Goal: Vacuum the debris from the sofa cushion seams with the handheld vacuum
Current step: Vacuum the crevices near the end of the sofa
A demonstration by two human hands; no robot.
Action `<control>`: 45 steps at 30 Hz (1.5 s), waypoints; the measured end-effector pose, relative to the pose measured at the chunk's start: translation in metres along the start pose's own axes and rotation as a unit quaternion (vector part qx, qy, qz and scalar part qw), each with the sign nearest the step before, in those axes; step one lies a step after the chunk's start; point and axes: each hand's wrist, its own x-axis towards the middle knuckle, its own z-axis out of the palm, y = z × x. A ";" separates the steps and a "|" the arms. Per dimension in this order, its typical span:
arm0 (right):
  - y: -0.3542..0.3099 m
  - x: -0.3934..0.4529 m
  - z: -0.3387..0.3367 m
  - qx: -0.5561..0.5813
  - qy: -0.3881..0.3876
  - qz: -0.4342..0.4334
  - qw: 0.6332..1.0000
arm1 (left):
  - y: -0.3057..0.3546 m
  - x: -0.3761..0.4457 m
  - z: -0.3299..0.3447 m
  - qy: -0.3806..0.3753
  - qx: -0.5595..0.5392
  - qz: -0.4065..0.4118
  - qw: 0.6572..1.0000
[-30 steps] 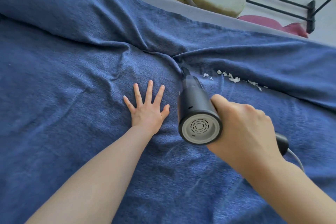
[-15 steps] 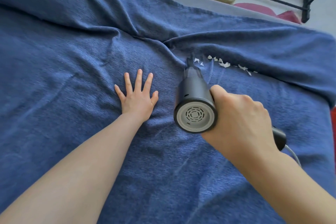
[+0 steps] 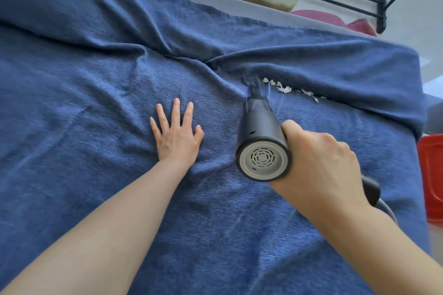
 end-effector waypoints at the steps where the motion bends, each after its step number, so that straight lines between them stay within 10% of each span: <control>1: 0.001 0.000 0.000 0.001 -0.003 0.003 1.000 | 0.002 0.000 0.001 0.002 -0.002 -0.003 1.000; 45: 0.041 0.016 0.008 0.011 0.038 0.078 0.996 | 0.057 0.007 0.020 -0.007 0.079 0.101 0.992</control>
